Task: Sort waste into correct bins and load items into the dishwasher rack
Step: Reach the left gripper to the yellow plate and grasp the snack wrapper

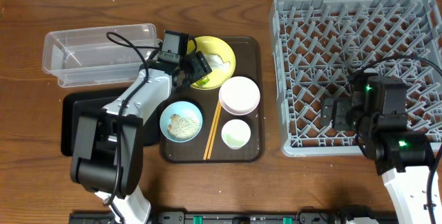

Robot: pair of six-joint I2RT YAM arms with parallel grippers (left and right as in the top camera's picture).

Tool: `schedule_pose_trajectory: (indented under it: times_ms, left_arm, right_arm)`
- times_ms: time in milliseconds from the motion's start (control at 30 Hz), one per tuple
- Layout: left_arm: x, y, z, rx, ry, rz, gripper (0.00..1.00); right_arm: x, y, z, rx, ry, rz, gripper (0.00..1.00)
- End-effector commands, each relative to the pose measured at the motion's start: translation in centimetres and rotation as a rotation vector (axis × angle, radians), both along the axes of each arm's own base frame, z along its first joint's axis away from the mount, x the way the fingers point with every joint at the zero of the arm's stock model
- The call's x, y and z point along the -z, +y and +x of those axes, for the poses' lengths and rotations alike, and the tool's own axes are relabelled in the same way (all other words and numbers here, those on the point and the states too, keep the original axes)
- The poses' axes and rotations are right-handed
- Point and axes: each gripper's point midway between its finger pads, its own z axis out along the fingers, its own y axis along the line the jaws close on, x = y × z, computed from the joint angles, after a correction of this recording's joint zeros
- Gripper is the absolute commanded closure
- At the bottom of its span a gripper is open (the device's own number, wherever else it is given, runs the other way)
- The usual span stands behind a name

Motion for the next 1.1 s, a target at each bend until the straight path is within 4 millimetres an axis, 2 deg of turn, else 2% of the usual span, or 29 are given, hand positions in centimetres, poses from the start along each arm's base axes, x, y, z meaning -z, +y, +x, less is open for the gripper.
schedule_pose_trajectory:
  times_ms: [0,200,533,733,1000,1067]
  left_arm:
    - [1.3,0.8,0.3,-0.054,0.026,0.028,0.21]
    - [1.6,1.5,1.0,-0.079,0.001,0.065,0.21]
    - [1.5,1.8,1.4,-0.090,-0.016,0.080,0.50]
    - [1.8,1.5,0.9,-0.080,0.000,0.087,0.51]
    - [3.6,1.6,0.3,-0.096,0.045,0.115,0.52]
    - [3.6,1.6,0.3,-0.097,0.043,0.114,0.59]
  right_arm:
    - [-0.8,0.0,0.2,0.009,-0.019,0.011,0.01]
    - [-0.8,0.0,0.2,0.009,-0.019,0.010,0.01]
    - [-0.8,0.0,0.2,0.009,-0.019,0.010,0.01]
    - [-0.8,0.0,0.2,0.009,-0.019,0.010,0.01]
    - [-0.8,0.0,0.2,0.009,-0.019,0.010,0.01]
    - [-0.8,0.0,0.2,0.009,-0.019,0.010,0.01]
